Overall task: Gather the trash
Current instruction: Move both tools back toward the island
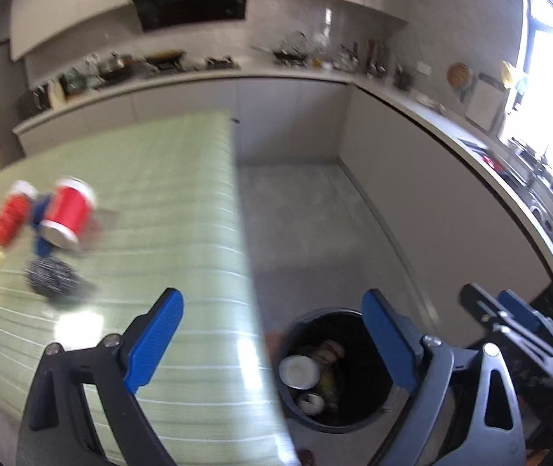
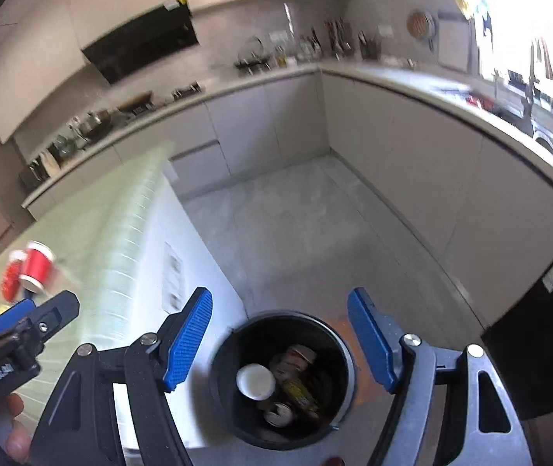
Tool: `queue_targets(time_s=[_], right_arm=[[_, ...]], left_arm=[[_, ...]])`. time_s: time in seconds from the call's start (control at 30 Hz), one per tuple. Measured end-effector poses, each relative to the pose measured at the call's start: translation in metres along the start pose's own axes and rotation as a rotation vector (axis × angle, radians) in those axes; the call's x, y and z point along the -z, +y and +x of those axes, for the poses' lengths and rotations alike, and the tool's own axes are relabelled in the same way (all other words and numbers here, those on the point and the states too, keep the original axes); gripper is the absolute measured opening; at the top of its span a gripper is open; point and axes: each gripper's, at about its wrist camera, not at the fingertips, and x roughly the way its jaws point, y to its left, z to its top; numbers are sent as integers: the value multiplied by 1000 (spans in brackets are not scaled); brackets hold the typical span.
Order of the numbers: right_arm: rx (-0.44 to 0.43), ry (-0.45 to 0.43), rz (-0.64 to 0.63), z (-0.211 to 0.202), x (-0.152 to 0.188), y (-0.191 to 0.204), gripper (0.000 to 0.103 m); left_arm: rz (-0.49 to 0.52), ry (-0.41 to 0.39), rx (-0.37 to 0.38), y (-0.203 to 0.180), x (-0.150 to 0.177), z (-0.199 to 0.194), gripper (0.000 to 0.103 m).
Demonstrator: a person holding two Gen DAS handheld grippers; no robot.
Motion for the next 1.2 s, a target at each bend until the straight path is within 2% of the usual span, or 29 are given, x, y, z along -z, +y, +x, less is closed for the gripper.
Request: queue_targets(time_s=[0.23, 0.5, 0.63, 0.8, 0.87, 1.03, 1.2], right_arm=[[-71, -33, -49, -20, 9, 103, 75], [-114, -23, -98, -17, 39, 207, 75], [-134, -13, -127, -13, 40, 239, 75], [-166, -3, -191, -1, 37, 273, 75], [-192, 7, -199, 8, 37, 282, 75], [-265, 40, -204, 29, 31, 302, 75], [-309, 50, -219, 43, 26, 317, 75]], left_arm=[[-47, -9, -76, 102, 4, -10, 94], [-106, -7, -128, 195, 11, -15, 94], [-134, -8, -165, 231, 13, -19, 94], [-214, 7, -202, 272, 18, -13, 94], [-239, 29, -217, 283, 20, -10, 94], [-250, 16, -290, 301, 17, -12, 94], [-289, 34, -307, 323, 15, -10, 94]])
